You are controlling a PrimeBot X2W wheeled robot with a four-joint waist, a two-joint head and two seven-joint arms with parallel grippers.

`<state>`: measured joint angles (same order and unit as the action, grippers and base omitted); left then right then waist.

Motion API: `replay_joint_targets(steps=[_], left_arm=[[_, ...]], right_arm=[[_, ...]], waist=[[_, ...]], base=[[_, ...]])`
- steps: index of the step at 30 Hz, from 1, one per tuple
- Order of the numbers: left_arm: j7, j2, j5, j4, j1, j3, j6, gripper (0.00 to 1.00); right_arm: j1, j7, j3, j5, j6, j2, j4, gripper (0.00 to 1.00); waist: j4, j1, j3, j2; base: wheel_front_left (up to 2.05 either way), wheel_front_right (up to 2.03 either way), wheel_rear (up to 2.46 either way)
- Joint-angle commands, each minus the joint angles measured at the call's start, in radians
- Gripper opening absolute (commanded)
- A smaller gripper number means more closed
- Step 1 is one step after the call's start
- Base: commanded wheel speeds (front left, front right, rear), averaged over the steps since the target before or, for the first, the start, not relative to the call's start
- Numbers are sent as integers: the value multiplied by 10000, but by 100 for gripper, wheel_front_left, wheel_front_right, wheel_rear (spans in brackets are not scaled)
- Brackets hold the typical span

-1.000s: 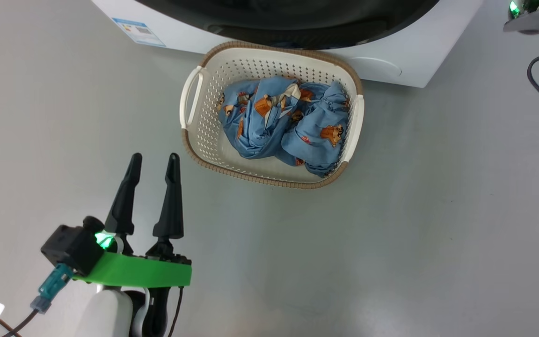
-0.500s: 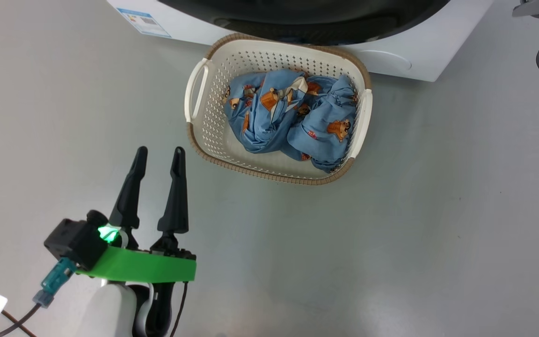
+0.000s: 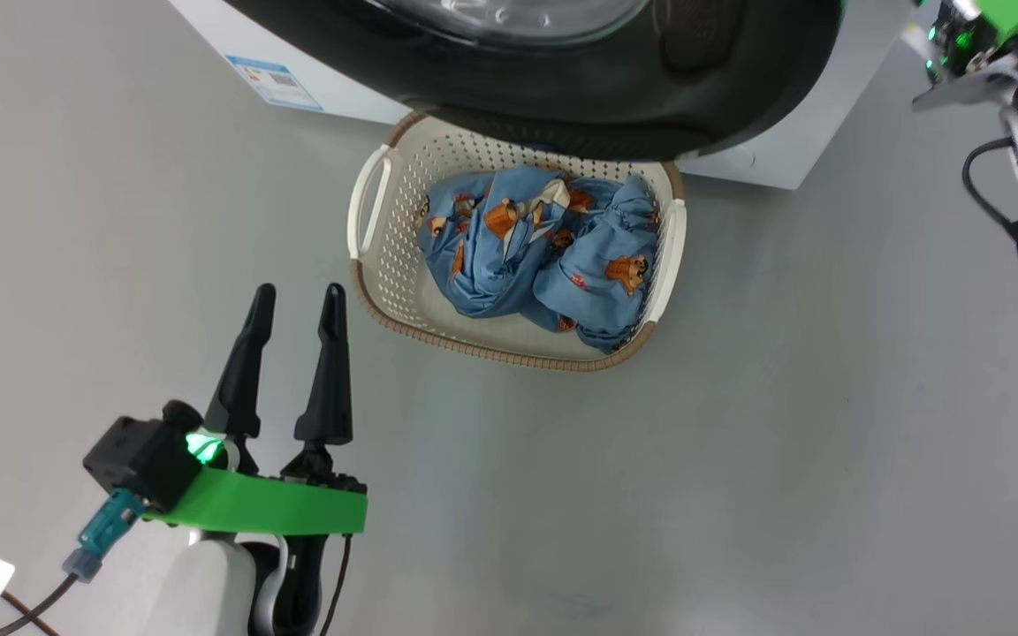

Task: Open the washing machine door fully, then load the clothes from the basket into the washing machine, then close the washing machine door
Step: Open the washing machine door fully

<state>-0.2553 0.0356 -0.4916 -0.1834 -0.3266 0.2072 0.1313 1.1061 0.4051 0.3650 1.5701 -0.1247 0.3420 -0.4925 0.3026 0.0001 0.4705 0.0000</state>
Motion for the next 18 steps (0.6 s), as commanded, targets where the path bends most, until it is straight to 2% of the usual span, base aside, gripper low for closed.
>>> replay_joint_targets(steps=[1, 18], left_arm=[[-65, 154, 98, 133, 162, -359, -6, 100], [-65, 409, 283, 43, 780, -413, -6, 100]], right_arm=[[-414, 185, 268, 90, -60, -410, 342, 0], [-1724, 866, 837, 193, -60, -995, 532, 0]], waist=[[-58, -1, -169, 0], [-245, -1, -1217, 0]], base=[[0, 0, 0], [0, 0, 0]])
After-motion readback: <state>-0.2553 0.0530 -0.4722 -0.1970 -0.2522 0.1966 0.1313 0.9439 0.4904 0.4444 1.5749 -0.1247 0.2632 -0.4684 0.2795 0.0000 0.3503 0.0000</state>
